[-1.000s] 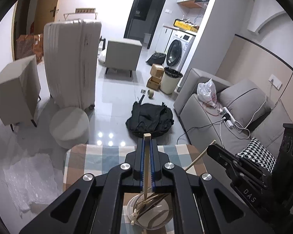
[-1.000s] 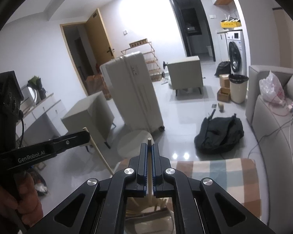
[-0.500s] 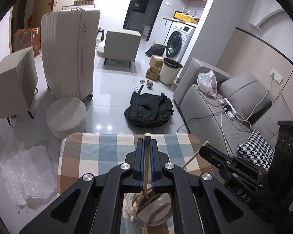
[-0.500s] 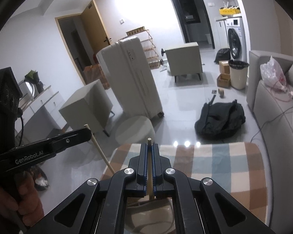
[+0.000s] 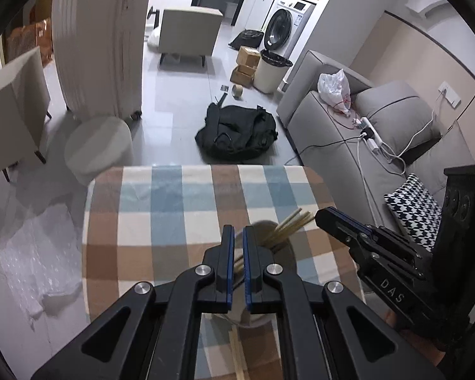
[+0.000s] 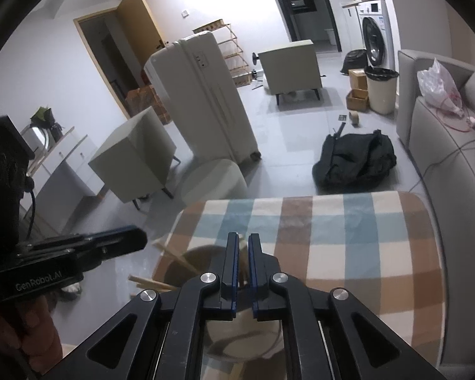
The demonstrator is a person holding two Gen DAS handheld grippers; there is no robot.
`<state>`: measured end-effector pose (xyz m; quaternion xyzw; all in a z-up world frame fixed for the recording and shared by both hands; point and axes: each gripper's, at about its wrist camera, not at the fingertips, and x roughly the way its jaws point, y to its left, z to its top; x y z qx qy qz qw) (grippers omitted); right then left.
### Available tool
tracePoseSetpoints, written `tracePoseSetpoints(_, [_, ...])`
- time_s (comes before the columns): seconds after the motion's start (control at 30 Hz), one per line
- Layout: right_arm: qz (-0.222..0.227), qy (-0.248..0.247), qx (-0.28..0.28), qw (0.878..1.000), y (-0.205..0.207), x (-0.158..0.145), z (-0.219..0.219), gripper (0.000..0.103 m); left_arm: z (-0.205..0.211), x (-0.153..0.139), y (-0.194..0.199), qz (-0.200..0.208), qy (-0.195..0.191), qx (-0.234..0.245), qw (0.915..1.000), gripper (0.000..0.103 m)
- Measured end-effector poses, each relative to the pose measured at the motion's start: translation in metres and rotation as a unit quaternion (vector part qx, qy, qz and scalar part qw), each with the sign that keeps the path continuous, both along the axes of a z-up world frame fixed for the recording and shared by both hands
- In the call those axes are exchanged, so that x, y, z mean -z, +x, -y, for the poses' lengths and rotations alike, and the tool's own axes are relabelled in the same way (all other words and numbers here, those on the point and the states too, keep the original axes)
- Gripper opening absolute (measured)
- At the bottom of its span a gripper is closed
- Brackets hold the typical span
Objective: Organize utensils
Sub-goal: 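Open both grippers to drop the chopsticks into the holder, then withdraw both open grippers from the holder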
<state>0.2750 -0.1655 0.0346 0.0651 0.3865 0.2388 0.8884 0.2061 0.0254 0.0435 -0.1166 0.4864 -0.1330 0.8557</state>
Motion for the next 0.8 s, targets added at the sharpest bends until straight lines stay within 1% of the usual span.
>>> tracePoseSetpoints(0.13, [0.004,0.010,0.006,1.000,-0.009,-0.006,0.008,0.008,-0.001,-0.011,-0.008,0.009,0.008,-0.007,0.9999,0.002])
tracePoseSetpoints(0.2, [0.007,0.011,0.012,1.000,-0.014,-0.011,0.014,0.014,0.000,-0.017,-0.014,0.014,0.019,-0.012,0.9997,0.009])
tracePoseSetpoints(0.27, [0.012,0.015,0.017,1.000,-0.020,-0.016,0.018,0.022,0.000,-0.022,-0.021,0.023,0.028,-0.019,0.9992,0.021])
tracePoseSetpoints(0.3, [0.016,0.019,0.020,0.999,-0.024,-0.019,0.021,0.023,-0.001,-0.022,-0.024,0.026,0.030,-0.022,0.9990,0.024])
tracePoseSetpoints(0.33, [0.019,0.021,0.021,0.999,-0.027,-0.021,0.024,0.024,-0.001,-0.026,-0.028,0.032,0.032,-0.026,0.9986,0.029])
tracePoseSetpoints(0.37, [0.022,0.022,0.024,0.999,-0.031,-0.025,0.026,0.026,-0.001,-0.029,-0.033,0.038,0.036,-0.031,0.9981,0.036])
tracePoseSetpoints(0.4, [0.026,0.024,0.027,0.999,-0.037,-0.029,0.028,0.029,-0.001,-0.031,-0.037,0.044,0.039,-0.035,0.9977,0.038])
tracePoseSetpoints(0.43, [0.032,0.027,0.028,0.999,-0.042,-0.033,0.031,0.034,-0.001,-0.036,-0.043,0.053,0.044,-0.041,0.9968,0.042])
tracePoseSetpoints(0.5, [0.045,0.032,0.031,0.998,-0.053,-0.040,0.035,0.039,0.001,-0.042,-0.054,0.068,0.053,-0.047,0.9952,0.045])
tracePoseSetpoints(0.57, [0.057,0.034,0.031,0.997,-0.065,-0.047,0.038,0.044,0.003,-0.047,-0.064,0.082,0.058,-0.054,0.9935,0.051])
tracePoseSetpoints(0.6, [0.062,0.037,0.030,0.997,-0.072,-0.051,0.039,0.044,0.004,-0.049,-0.066,0.088,0.058,-0.058,0.9927,0.052])
tracePoseSetpoints(0.63, [0.068,0.038,0.030,0.996,-0.080,-0.054,0.041,0.047,0.004,-0.052,-0.074,0.097,0.059,-0.066,0.9913,0.055])
tracePoseSetpoints(0.67, [0.074,0.038,0.030,0.996,-0.086,-0.057,0.042,0.052,0.005,-0.053,-0.077,0.102,0.061,-0.071,0.9903,0.057])
tracePoseSetpoints(0.7, [0.081,0.037,0.032,0.996,-0.093,-0.059,0.043,0.055,0.005,-0.053,-0.079,0.105,0.065,-0.075,0.9896,0.058])
tracePoseSetpoints(0.73, [0.088,0.038,0.033,0.995,-0.100,-0.061,0.045,0.060,0.006,-0.055,-0.084,0.111,0.071,-0.081,0.9880,0.059])
tracePoseSetpoints(0.8, [0.097,0.042,0.032,0.994,-0.112,-0.063,0.048,0.063,0.007,-0.056,-0.090,0.114,0.073,-0.088,0.9868,0.060])
